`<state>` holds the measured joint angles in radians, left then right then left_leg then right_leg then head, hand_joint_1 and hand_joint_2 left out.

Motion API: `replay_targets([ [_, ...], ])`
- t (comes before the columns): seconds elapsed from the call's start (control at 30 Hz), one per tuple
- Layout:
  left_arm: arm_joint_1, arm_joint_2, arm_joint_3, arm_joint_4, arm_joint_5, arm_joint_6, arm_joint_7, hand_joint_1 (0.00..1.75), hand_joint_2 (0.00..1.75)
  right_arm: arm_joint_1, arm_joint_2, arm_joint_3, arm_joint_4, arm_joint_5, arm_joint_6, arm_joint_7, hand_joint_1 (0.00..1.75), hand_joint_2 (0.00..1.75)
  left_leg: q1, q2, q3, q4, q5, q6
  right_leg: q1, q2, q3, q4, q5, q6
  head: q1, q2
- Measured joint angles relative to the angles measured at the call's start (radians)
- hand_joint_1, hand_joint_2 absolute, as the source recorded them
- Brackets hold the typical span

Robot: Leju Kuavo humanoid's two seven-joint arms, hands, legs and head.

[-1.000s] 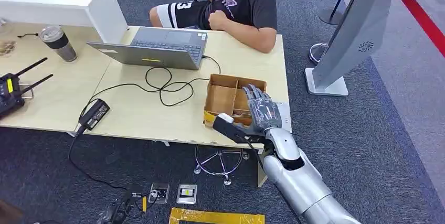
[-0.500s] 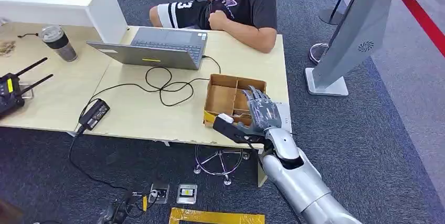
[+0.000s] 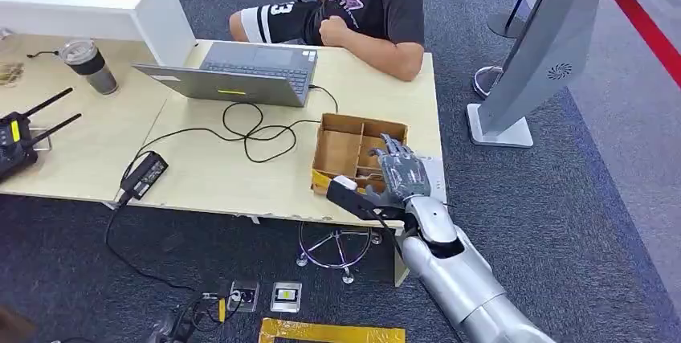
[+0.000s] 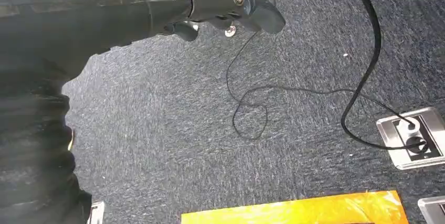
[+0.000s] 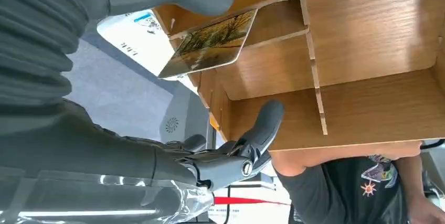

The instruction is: Pass the card to the sensor for recognition and then transmit it.

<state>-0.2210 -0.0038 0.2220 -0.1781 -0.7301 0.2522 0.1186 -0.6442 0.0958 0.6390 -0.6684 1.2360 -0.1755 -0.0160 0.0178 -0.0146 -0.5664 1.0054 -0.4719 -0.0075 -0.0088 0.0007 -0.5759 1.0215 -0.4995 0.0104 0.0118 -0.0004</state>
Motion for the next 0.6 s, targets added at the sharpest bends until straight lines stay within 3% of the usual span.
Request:
replay_targets([
  [0.23,0.000,0.000,0.000,0.000,0.000,0.000,0.000,0.00,1.75,-0.002,0.000,0.000,0.004,0.000,0.005,-0.001,0.70,1.75,0.000,0.000,0.000,0.000,0.000,0.000,0.000,0.000,0.000,0.000,0.000,0.000,0.000,0.000],
  [0.37,-0.001,0.000,0.000,0.000,0.000,0.000,0.000,0.00,1.75,-0.008,0.000,0.000,0.011,0.002,0.009,-0.001,0.94,1.75,0.000,0.000,0.000,0.000,0.000,0.000,0.000,0.000,0.000,0.000,0.000,0.000,0.000,0.000],
  [0.47,-0.001,0.000,0.000,0.000,0.000,-0.001,0.000,0.00,1.75,-0.011,0.000,0.000,0.016,0.002,0.010,-0.001,0.94,1.75,0.000,0.000,0.000,0.000,0.000,0.000,0.000,0.000,0.000,0.000,0.000,0.000,0.000,0.000],
  [0.5,-0.001,0.000,0.000,0.000,0.000,-0.001,0.000,0.00,1.75,-0.012,0.000,0.000,0.017,0.002,0.010,-0.001,1.01,1.75,0.000,0.000,0.000,0.000,0.000,0.000,0.000,0.000,0.000,0.000,0.000,0.000,0.000,0.000],
  [0.53,-0.001,0.000,0.000,0.000,0.000,-0.001,0.000,0.00,1.75,-0.014,0.000,0.000,0.019,0.002,0.010,0.000,1.41,1.75,0.000,0.000,0.000,0.000,0.000,0.000,0.000,0.000,0.000,0.000,0.000,0.000,0.000,0.000],
  [0.6,-0.001,0.000,0.000,0.000,0.000,-0.001,0.000,0.00,1.75,-0.014,0.000,0.000,0.020,0.002,0.010,0.000,1.45,1.75,0.000,0.000,0.000,0.000,0.000,0.000,0.000,0.000,0.000,0.000,0.000,0.000,0.000,0.000],
])
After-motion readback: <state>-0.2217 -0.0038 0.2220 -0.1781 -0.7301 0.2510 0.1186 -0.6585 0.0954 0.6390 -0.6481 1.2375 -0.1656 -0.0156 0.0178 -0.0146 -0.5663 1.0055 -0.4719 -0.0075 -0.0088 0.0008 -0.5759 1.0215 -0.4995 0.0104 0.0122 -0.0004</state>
